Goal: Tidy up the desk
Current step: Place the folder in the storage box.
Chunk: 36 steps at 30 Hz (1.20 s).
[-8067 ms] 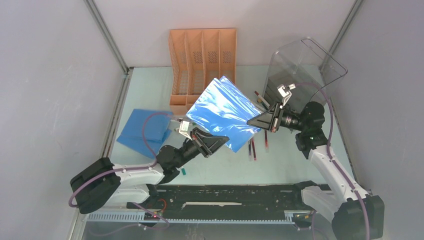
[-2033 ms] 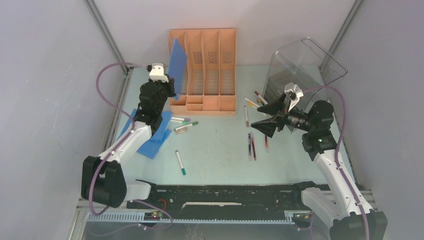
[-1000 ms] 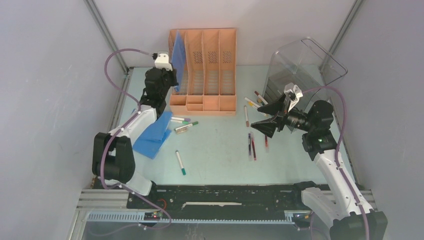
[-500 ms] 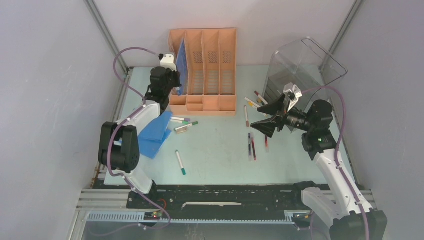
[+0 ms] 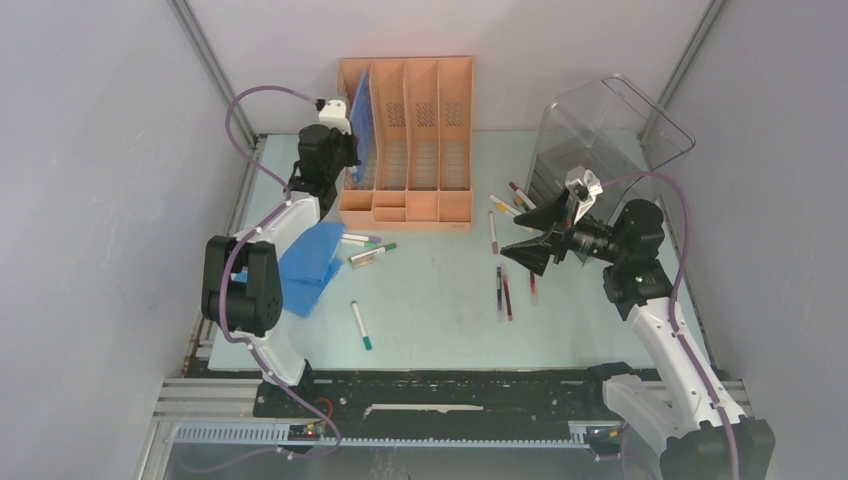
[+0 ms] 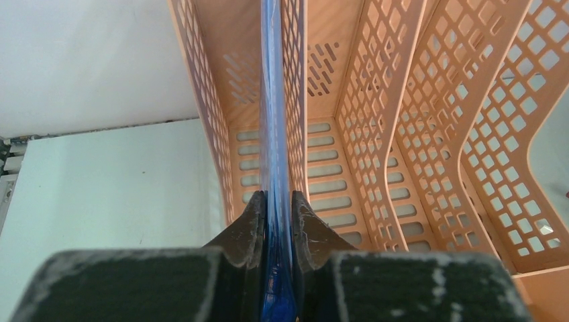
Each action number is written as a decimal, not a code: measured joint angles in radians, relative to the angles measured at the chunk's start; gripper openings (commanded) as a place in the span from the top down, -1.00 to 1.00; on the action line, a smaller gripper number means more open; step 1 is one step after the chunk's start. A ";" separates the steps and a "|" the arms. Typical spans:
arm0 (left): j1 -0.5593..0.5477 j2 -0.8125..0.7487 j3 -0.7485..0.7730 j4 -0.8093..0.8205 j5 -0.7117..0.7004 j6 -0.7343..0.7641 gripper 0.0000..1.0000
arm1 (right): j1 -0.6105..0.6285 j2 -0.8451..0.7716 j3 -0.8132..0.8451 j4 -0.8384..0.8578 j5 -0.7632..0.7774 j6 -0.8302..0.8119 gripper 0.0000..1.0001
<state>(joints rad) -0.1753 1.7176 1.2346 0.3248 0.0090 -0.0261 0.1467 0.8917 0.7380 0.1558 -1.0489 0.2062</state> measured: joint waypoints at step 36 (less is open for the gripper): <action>0.043 -0.073 -0.101 -0.040 -0.087 -0.136 -0.48 | 0.001 0.007 0.000 -0.003 0.001 -0.005 -0.99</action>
<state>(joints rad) -0.1326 1.6447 1.1332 0.2848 -0.0780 -0.1623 0.1478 0.8986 0.7380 0.1532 -1.0481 0.2016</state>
